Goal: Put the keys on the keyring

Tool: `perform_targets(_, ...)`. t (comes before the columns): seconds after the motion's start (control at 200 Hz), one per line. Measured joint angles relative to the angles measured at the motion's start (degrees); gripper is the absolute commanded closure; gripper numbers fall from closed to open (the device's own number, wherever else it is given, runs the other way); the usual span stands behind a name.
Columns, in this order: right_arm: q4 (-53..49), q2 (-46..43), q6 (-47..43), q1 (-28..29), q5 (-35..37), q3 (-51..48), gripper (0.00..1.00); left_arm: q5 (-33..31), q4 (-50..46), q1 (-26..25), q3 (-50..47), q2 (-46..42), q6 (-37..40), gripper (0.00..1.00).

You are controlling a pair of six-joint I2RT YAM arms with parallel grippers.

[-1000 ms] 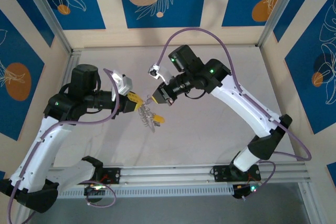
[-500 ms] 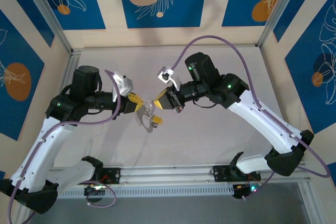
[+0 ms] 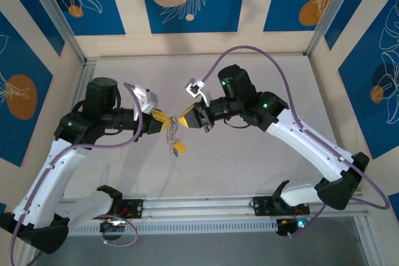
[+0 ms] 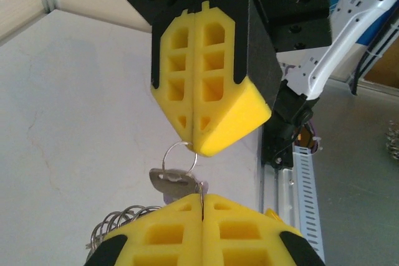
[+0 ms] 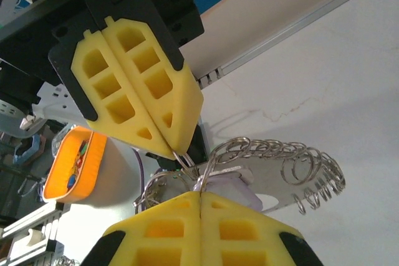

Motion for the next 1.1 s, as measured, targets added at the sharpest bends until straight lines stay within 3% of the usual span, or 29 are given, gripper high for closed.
perform_targets(0.125,2.6,-1.97,2.73,-3.5,0.59,-5.6,1.0,-3.41,0.31,0.24,-1.68,-0.63,-1.38,1.0)
perform_targets(0.28,7.54,-2.82,8.17,-7.96,0.83,-19.39,1.0,-7.5,0.57,1.62,-5.27,-1.62,-4.02,1.0)
perform_targets(0.54,16.28,2.21,15.34,-8.74,0.15,-36.15,1.0,-10.1,2.56,2.93,-6.82,-1.7,-5.84,1.0)
perform_targets(1.035,23.19,17.59,22.67,-10.03,-0.68,-40.85,1.0,-10.01,6.6,5.4,-9.07,-2.89,-7.39,1.0)
perform_targets(1.095,23.08,18.08,23.06,-10.03,-0.55,-40.85,0.89,-9.84,7.26,5.62,-9.53,-2.93,-7.61,1.0)
